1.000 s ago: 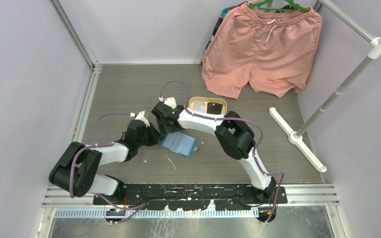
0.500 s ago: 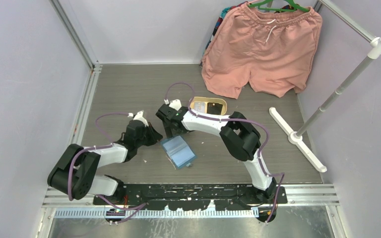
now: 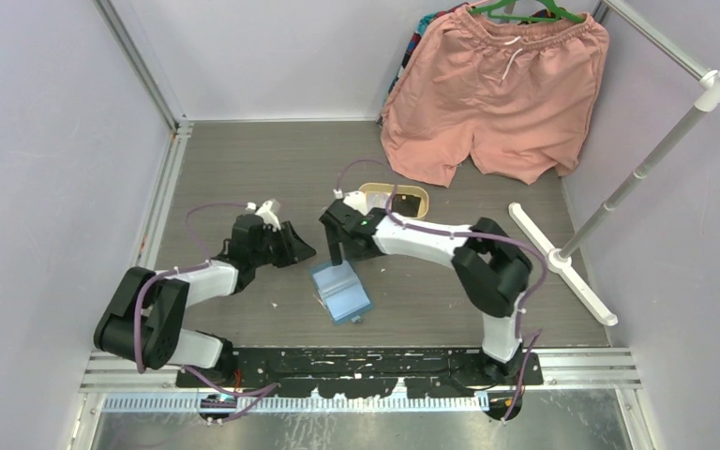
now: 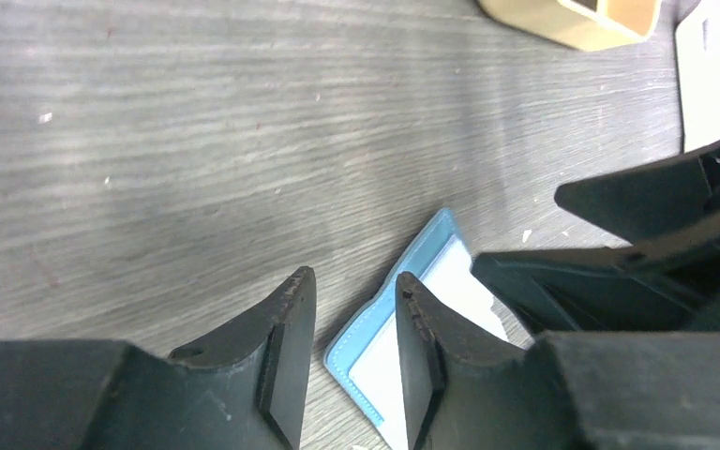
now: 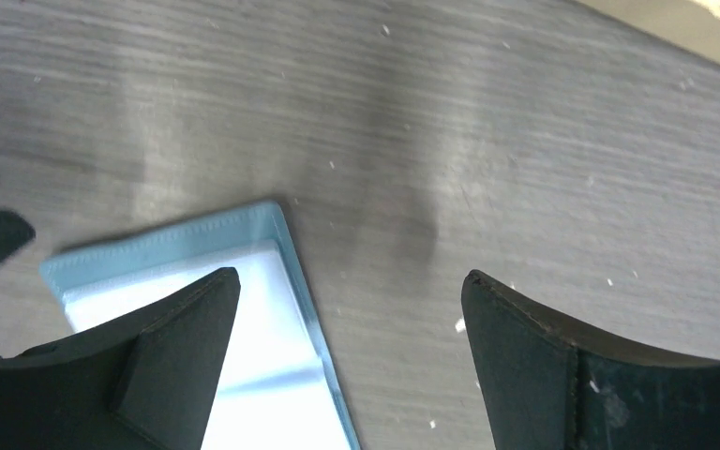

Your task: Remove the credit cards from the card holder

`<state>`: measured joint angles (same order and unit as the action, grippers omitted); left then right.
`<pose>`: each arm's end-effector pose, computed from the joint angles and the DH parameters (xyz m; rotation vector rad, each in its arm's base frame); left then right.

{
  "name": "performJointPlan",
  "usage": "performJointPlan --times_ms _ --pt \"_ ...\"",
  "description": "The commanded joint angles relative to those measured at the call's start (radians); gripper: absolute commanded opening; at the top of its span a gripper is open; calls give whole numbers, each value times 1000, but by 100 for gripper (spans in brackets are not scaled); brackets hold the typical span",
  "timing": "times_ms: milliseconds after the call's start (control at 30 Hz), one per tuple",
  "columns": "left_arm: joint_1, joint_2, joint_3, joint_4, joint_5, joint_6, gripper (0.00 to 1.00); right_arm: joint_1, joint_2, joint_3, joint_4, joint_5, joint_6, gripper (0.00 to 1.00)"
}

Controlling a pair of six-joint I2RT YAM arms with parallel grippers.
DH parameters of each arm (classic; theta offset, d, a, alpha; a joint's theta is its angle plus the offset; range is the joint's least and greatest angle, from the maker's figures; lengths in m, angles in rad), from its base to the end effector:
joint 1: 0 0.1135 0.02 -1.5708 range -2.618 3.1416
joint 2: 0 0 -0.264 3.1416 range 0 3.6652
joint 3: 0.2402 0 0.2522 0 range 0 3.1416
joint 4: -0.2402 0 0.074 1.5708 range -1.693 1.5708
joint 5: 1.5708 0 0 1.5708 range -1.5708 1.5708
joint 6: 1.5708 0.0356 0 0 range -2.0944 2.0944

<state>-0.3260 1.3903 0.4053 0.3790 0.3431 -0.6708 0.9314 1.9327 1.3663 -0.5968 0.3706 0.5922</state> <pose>0.2296 -0.0903 0.1410 -0.1876 2.2856 -0.9193 0.2460 0.3092 0.1812 -0.3390 2.5757 0.0182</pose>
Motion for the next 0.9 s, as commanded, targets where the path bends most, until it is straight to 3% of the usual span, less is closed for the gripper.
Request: performJointPlan --times_ms 0,233,433,600,867 --pt "29 3 97 -82 159 84 40 -14 -191 -110 122 -130 55 93" --pt "29 103 232 -266 350 207 40 -13 -351 -355 121 -352 196 92" --pt "29 158 268 -333 365 254 38 -13 -425 -496 174 -550 298 89" --pt "30 174 277 -352 355 266 34 -13 -408 -506 201 -650 318 85" --pt "30 173 276 -361 349 269 34 -13 -379 -469 214 -721 332 67"
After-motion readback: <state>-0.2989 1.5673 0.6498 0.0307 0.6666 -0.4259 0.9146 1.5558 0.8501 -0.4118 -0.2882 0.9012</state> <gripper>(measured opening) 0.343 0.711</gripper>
